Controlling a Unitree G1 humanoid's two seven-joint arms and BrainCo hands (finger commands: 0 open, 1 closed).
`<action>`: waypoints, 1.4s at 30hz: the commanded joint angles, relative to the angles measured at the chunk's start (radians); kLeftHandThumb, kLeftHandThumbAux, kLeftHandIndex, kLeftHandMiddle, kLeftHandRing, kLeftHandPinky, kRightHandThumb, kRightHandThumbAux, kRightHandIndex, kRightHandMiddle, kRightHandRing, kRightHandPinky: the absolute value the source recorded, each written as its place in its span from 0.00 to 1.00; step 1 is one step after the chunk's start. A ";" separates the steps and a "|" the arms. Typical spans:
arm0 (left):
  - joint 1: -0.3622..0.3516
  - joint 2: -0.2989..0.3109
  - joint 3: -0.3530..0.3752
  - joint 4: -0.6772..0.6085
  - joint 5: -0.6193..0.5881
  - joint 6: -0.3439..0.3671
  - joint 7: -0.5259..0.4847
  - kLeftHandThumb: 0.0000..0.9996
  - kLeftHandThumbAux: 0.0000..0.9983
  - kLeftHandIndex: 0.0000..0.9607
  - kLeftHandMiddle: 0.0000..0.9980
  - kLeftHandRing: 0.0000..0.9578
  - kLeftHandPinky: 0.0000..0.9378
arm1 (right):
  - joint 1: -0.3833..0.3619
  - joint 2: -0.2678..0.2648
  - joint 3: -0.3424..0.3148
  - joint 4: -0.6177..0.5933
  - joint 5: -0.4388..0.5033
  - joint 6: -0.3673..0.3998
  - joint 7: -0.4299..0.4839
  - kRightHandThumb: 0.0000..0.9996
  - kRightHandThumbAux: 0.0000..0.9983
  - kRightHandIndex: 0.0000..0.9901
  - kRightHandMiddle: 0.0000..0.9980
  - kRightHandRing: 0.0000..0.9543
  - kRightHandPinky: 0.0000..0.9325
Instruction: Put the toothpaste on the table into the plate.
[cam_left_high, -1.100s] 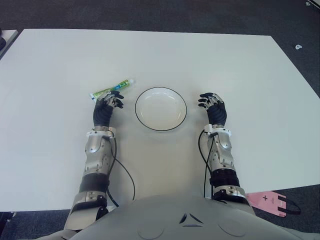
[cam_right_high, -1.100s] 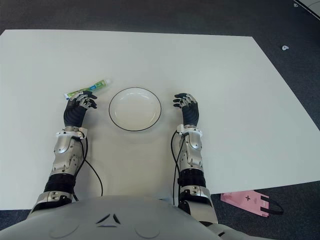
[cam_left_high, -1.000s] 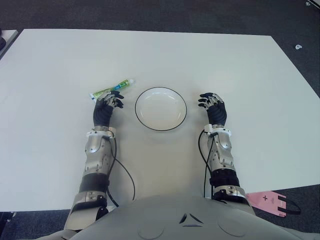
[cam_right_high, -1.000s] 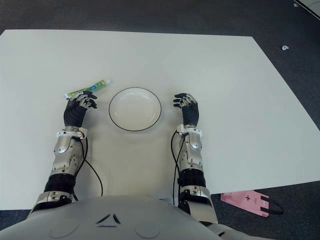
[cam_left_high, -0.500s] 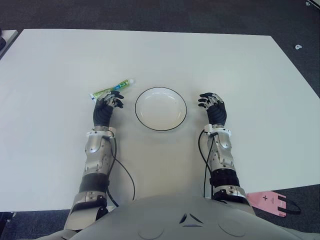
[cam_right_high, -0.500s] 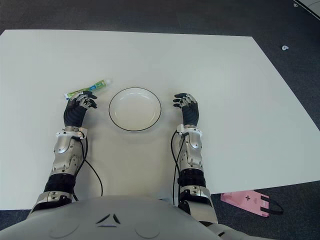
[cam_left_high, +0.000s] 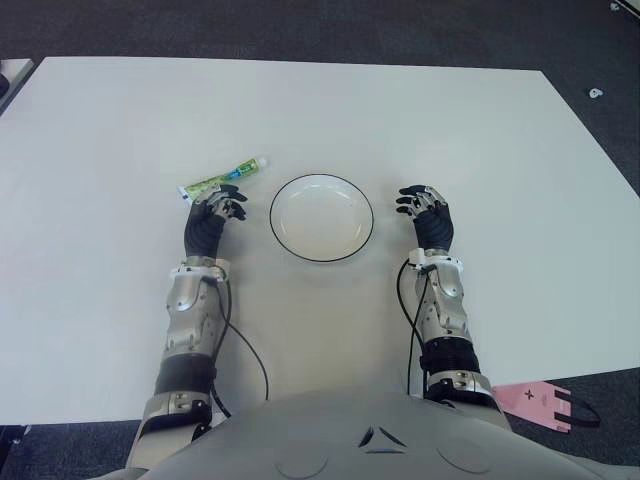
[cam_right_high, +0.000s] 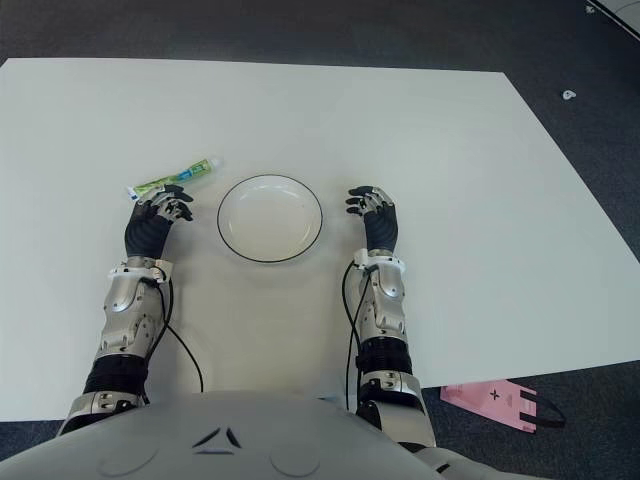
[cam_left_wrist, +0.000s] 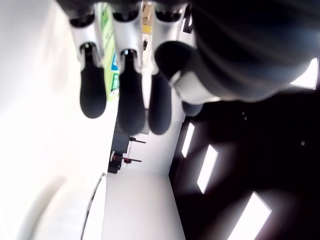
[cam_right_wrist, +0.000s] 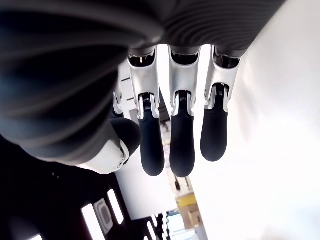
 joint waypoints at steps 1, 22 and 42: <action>0.050 -0.003 0.003 0.021 0.002 -0.029 -0.020 0.83 0.68 0.42 0.50 0.62 0.61 | 0.097 0.024 -0.006 0.077 0.002 0.121 -0.035 0.71 0.73 0.43 0.47 0.50 0.53; -0.042 0.140 0.020 -0.034 0.344 -0.252 0.182 0.83 0.68 0.42 0.49 0.59 0.57 | 0.089 0.023 -0.003 0.092 -0.007 0.112 -0.048 0.71 0.73 0.43 0.46 0.50 0.53; -0.118 0.294 -0.050 -0.097 0.828 -0.092 0.498 0.55 0.44 0.31 0.44 0.45 0.39 | 0.088 0.025 -0.007 0.092 0.011 0.123 -0.038 0.71 0.73 0.43 0.46 0.50 0.53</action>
